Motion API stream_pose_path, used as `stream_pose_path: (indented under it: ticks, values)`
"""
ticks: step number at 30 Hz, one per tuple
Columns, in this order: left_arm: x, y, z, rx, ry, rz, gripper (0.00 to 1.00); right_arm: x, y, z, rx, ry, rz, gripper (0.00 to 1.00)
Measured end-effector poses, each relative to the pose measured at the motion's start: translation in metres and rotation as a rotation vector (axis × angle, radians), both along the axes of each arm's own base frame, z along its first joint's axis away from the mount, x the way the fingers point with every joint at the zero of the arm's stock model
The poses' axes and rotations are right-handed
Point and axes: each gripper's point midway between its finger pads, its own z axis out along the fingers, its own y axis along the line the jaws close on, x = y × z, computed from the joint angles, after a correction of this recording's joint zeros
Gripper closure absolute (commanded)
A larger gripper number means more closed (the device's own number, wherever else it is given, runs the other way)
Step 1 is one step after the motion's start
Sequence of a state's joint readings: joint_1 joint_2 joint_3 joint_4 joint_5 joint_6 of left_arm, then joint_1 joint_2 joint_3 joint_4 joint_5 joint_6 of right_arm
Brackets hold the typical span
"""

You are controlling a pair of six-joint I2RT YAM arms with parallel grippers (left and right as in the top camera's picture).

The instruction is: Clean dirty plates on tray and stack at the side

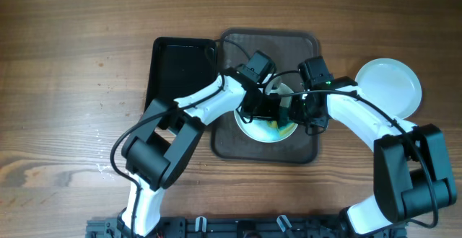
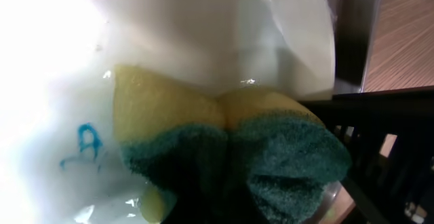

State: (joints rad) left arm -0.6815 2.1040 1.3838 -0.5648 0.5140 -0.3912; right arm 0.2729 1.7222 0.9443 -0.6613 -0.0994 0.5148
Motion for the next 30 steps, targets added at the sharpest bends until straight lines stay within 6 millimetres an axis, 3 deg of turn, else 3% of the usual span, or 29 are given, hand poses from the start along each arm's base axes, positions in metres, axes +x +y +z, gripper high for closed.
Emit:
stream_pose_path:
  ticks: [2, 6, 8, 10, 15, 19, 21, 25, 28, 30]
  values:
    - [0.003, 0.014, 0.000, 0.076, 0.011, 0.026, 0.96, 0.001, 0.005, 0.001, 0.022, -0.004, 0.010, 0.96]
    - [0.033, 0.071, 0.001, 0.316, -0.101, 0.077, 0.96, 0.000, 0.018, 0.002, 0.059, -0.009, 0.038, 0.96]
    - [0.041, 0.078, 0.002, 0.334, -0.133, 0.075, 0.96, 0.000, 0.019, 0.002, 0.062, -0.009, 0.038, 0.96]
    - [0.046, 0.070, 0.003, 0.291, -0.154, 0.064, 0.96, 0.001, 0.018, 0.001, 0.058, -0.008, 0.035, 0.96]
    - [0.060, 0.030, 0.007, -0.009, -0.128, 0.104, 0.96, 0.002, 0.011, 0.001, 0.041, -0.008, 0.021, 0.96]
    - [0.045, -0.001, 0.009, -0.108, -0.112, 0.073, 0.96, 0.001, 0.010, 0.001, 0.037, -0.004, 0.020, 0.96]
    - [0.041, -0.004, 0.008, -0.097, -0.111, 0.069, 0.96, 0.000, 0.010, 0.001, 0.034, 0.001, 0.020, 0.96]
    - [0.032, 0.033, -0.001, 0.095, -0.062, 0.097, 0.96, -0.002, 0.017, 0.001, 0.060, 0.004, 0.050, 0.96]
    - [0.051, 0.093, 0.000, 0.292, -0.123, 0.138, 0.96, -0.003, 0.021, 0.001, 0.068, 0.000, 0.081, 0.96]
    - [0.056, 0.101, 0.001, 0.308, -0.146, 0.130, 0.96, -0.002, 0.024, 0.002, 0.080, -0.005, 0.087, 0.96]
